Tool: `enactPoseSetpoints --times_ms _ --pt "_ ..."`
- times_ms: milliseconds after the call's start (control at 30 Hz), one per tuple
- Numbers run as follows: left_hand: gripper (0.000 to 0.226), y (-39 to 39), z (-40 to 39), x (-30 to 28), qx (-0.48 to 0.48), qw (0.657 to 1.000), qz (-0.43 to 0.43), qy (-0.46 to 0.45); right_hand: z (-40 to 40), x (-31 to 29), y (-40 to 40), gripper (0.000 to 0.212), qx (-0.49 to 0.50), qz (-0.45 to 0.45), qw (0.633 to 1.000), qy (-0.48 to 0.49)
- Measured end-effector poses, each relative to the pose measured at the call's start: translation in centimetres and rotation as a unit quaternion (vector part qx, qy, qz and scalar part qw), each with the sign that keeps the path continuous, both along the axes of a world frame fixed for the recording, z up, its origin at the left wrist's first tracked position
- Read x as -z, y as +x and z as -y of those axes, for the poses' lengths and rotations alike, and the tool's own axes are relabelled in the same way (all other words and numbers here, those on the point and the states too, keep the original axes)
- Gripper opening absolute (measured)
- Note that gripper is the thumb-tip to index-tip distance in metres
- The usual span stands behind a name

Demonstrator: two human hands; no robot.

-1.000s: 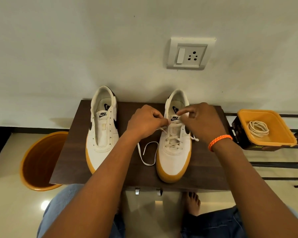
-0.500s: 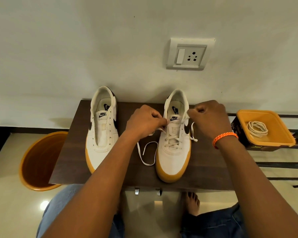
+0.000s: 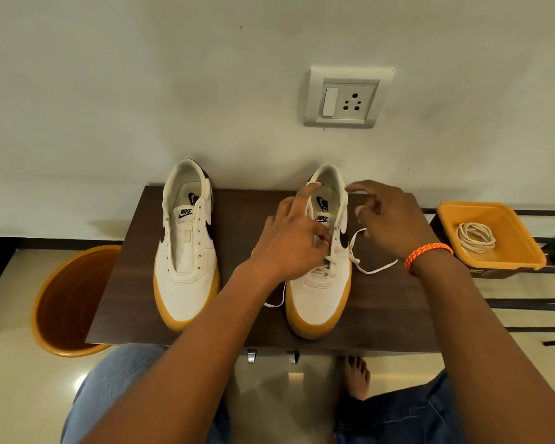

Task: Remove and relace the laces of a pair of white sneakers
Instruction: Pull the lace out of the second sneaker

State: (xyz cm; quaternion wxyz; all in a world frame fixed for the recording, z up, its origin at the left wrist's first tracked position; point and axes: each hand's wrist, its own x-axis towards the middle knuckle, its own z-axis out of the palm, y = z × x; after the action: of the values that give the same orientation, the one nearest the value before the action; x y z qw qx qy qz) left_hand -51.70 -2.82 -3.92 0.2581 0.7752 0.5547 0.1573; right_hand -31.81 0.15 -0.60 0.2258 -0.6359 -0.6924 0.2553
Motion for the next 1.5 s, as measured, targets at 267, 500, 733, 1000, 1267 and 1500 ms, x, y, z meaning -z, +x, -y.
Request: enactPoseSetpoints --times_ms 267,500,733,1000,1267,1500 --pt "0.009 0.7 -0.2 0.6 -0.009 0.999 0.016 -0.030 0.3 1.7 -1.5 0.006 -0.071 0.108 0.992 0.000" --pt "0.013 -1.3 -1.8 -0.2 -0.050 0.936 0.303 -0.171 0.1 1.2 -0.8 0.009 -0.052 0.089 0.995 -0.009" --pt "0.021 -0.4 -0.8 0.1 -0.026 0.997 0.066 0.011 0.1 1.0 -0.7 0.014 -0.053 0.041 0.997 -0.029" --pt "0.010 0.8 -0.5 1.1 -0.026 0.997 0.067 -0.040 0.1 1.3 -0.6 0.016 -0.051 0.025 0.998 -0.020" --pt "0.022 -1.6 -1.6 -1.1 -0.045 0.923 0.338 -0.181 -0.1 1.3 -0.5 0.015 -0.047 0.025 0.998 -0.019" --pt "0.023 0.5 -0.3 1.0 0.009 0.998 0.055 -0.040 -0.1 1.2 -0.7 0.019 -0.047 0.034 0.998 -0.017"
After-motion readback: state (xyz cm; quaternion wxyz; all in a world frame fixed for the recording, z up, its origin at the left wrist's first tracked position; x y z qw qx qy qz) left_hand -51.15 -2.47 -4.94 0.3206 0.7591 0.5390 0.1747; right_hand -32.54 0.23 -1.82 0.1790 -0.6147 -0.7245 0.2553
